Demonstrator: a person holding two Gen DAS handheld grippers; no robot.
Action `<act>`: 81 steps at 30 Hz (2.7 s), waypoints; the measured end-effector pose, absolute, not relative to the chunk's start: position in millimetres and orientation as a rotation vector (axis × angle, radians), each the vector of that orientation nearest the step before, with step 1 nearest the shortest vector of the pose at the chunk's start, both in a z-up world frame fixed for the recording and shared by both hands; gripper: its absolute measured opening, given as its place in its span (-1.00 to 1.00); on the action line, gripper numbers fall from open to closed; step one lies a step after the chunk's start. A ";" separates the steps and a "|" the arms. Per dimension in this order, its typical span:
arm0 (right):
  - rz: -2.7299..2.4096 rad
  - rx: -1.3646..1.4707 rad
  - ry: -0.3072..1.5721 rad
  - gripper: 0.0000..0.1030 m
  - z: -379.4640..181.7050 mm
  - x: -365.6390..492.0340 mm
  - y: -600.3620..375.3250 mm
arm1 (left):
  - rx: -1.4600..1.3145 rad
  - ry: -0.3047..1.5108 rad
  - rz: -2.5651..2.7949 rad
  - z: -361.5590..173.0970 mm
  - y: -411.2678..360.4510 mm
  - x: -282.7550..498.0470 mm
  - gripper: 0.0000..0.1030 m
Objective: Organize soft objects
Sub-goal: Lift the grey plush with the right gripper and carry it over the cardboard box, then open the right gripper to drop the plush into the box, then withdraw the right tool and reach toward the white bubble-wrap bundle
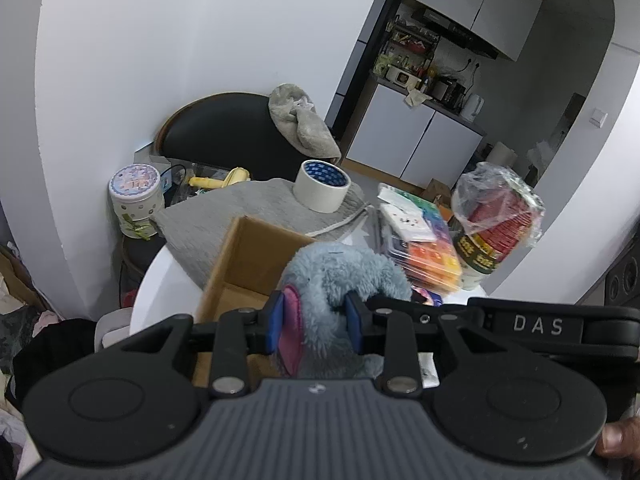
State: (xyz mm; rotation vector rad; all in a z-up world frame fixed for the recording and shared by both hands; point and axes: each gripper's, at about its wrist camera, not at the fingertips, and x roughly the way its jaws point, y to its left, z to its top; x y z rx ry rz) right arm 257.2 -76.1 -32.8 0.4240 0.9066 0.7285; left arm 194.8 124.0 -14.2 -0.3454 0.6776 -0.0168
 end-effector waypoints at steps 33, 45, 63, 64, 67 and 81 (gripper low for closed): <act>0.668 0.483 0.993 0.23 -52.5 307.0 -45.7 | -0.367 0.758 0.063 -43.0 150.9 251.0 -0.23; 0.669 0.478 0.971 0.51 -42.3 287.8 -66.4 | -0.346 0.732 0.097 -29.5 139.4 227.4 0.16; 0.588 0.373 0.871 1.00 -30.6 247.8 -130.1 | -0.426 0.634 0.260 -23.9 96.8 168.4 0.74; 0.587 0.356 0.860 1.00 -30.4 245.8 -132.8 | -0.423 0.632 0.267 -24.3 92.4 166.2 0.74; 0.563 0.320 0.857 1.00 -33.0 241.3 -142.3 | -0.399 0.631 0.261 -26.3 77.7 160.6 0.75; 0.540 0.286 0.853 1.00 -36.4 218.5 -193.8 | -0.376 0.660 0.225 -31.9 23.7 142.6 0.76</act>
